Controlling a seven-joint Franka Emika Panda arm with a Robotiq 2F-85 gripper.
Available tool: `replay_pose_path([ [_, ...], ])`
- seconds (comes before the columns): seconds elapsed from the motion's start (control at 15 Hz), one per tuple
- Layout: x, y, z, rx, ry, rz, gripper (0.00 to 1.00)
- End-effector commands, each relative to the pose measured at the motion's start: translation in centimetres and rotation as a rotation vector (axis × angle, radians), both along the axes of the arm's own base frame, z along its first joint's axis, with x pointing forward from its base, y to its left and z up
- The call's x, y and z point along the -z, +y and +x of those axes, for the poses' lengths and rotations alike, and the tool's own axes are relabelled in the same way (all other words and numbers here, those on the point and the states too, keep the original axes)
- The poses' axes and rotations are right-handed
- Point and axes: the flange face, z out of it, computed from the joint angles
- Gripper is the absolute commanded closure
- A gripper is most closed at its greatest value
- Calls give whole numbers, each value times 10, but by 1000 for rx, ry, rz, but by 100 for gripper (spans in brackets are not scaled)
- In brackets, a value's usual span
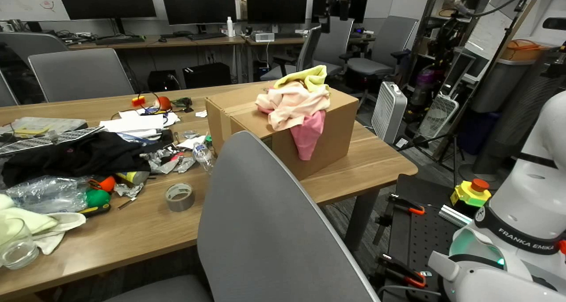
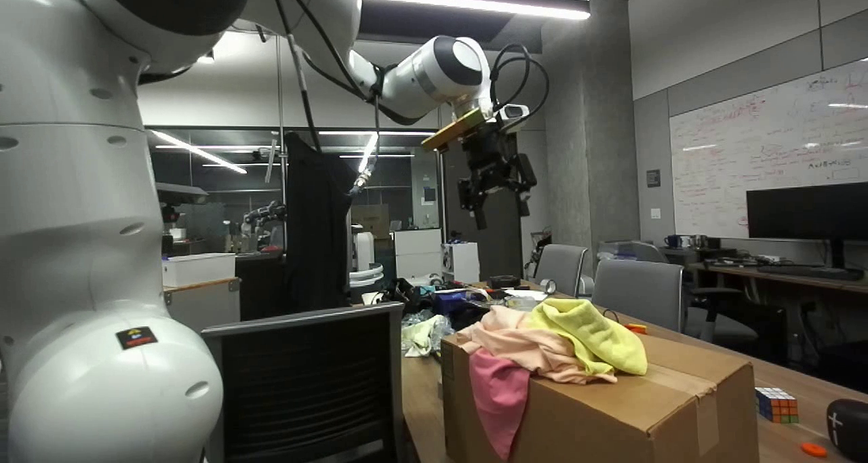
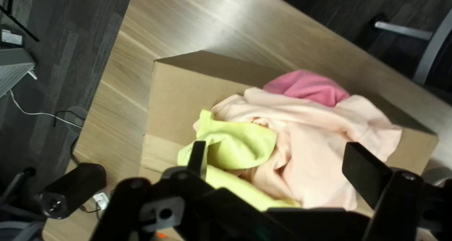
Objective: Move the pink and peach shirt and the green towel to the top of the box
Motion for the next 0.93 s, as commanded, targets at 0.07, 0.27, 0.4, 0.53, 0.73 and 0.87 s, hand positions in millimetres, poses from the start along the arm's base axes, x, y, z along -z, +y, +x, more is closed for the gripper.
replay_pose_path([
  [0.07, 30, 31, -67, -178, -25, 118, 0],
  [0.27, 56, 47, -102, -220, -60, 168, 0],
  [0.4, 68, 55, -122, -243, -62, 225, 0],
  [0.53, 81, 64, -141, -268, -61, 270, 0],
  [0.73, 95, 74, -162, -307, -53, 320, 0],
  [0.87, 103, 84, -173, -330, -35, 352, 0],
])
